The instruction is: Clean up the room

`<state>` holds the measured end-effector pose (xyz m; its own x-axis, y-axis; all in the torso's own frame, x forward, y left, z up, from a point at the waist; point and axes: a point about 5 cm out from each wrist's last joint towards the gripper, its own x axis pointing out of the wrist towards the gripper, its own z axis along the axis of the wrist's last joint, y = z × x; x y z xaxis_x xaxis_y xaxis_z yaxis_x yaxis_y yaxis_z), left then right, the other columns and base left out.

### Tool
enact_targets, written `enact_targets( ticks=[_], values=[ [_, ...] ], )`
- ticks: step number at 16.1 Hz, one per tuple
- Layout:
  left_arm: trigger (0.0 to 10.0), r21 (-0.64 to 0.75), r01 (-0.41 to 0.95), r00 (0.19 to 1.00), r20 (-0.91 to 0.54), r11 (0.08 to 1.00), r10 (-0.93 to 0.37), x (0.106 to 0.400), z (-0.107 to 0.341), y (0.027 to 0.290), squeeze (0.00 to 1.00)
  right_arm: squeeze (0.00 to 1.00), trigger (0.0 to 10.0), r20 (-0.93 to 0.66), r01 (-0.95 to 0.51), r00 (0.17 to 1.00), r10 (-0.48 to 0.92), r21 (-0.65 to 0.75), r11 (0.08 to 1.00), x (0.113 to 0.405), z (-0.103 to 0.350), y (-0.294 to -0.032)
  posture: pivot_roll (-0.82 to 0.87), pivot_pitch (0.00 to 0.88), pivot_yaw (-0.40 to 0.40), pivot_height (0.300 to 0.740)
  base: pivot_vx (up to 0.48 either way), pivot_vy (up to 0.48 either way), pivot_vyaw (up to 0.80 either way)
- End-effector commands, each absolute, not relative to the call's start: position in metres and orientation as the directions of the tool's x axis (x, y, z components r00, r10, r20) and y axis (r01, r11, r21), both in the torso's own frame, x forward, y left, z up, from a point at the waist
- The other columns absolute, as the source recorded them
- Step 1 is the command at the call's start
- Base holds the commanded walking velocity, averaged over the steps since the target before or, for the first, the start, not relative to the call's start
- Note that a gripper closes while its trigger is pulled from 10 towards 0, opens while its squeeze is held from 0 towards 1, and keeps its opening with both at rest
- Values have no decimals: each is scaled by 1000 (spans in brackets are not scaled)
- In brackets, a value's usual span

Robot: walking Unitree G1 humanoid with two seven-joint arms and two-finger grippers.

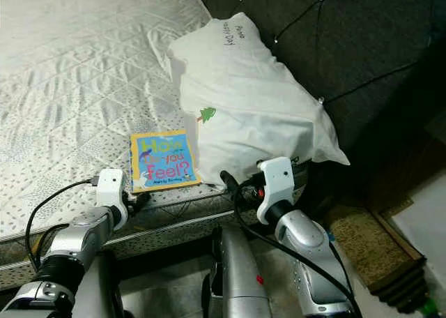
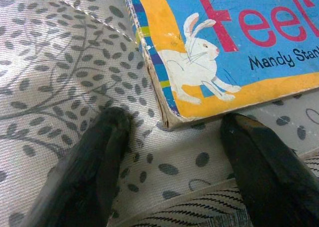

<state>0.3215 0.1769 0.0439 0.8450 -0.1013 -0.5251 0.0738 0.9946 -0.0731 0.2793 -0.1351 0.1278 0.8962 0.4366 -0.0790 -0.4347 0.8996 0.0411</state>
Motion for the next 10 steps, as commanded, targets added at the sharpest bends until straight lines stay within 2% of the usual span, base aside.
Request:
enact_targets(
  ticks=[1,8,10],
  values=[
    [10000,-44,18,845,-534,999,-39,318,41,189,0,0,10000,-74,-433,898,434,31,901,281,129,-138,-64,120,-113,527,0,0,0],
    [10000,-22,18,886,-464,1000,-26,304,51,184,0,0,10000,-60,-439,896,440,32,898,287,129,-134,-45,106,-113,527,0,0,0],
    [10000,-36,79,904,-419,996,-87,301,55,172,0,0,10000,-54,-446,893,447,35,894,289,130,-131,-37,101,-117,527,0,0,0]
  ],
)
